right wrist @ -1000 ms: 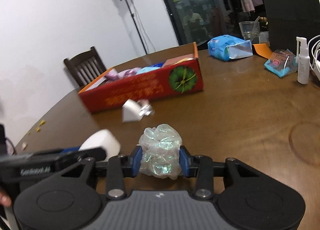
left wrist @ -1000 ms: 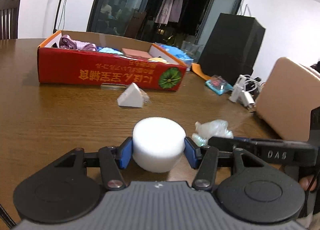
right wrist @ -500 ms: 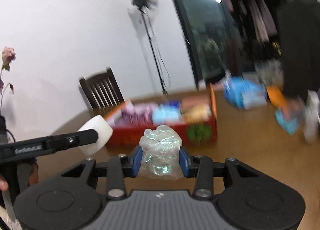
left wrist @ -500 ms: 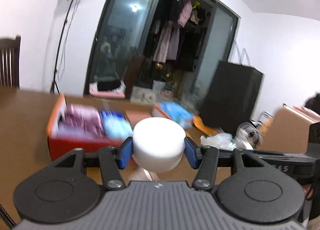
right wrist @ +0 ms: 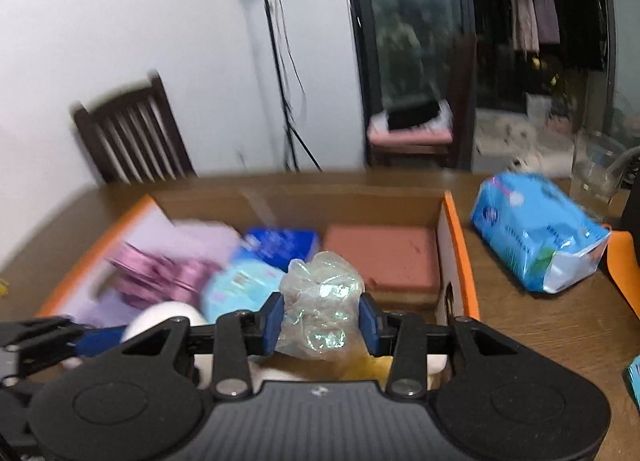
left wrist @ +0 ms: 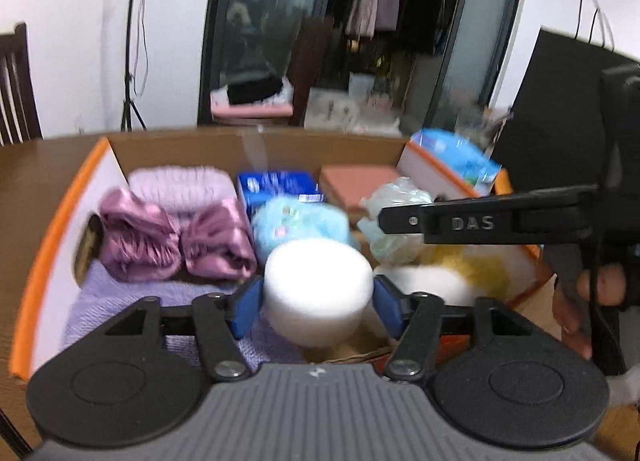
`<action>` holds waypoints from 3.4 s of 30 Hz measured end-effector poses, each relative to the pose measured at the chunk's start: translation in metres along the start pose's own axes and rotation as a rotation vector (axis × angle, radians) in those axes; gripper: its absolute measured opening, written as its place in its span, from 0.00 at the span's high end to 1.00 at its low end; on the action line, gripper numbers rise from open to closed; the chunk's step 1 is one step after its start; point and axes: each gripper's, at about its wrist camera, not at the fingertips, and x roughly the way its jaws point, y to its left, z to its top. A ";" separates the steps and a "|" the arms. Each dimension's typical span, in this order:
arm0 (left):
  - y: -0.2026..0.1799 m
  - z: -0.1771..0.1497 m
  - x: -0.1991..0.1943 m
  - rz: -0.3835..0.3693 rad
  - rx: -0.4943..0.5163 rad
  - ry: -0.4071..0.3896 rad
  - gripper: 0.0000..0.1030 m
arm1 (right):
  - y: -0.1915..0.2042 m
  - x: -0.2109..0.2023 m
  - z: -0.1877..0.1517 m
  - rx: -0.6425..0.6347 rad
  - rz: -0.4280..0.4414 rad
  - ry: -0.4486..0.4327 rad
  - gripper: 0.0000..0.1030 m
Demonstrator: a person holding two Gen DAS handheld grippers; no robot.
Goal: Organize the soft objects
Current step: 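Carry the scrunchie and cylinder into the box and open both grippers, then move both grippers back toward the white triangular sponge and wrapped packet, then grasp the wrapped packet with the right gripper while the left grasps the triangular sponge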
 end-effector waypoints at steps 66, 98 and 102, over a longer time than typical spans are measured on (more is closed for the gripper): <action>-0.031 -0.096 -0.089 -0.104 -0.022 -0.115 0.83 | 0.007 -0.163 -0.160 0.044 0.049 -0.150 0.32; -0.012 -0.122 -0.165 -0.113 -0.266 -0.177 0.83 | 0.041 -0.142 -0.153 -0.080 0.085 -0.132 0.83; -0.025 -0.141 -0.193 -0.152 -0.277 -0.187 0.82 | 0.031 -0.191 -0.188 -0.022 0.098 -0.135 0.83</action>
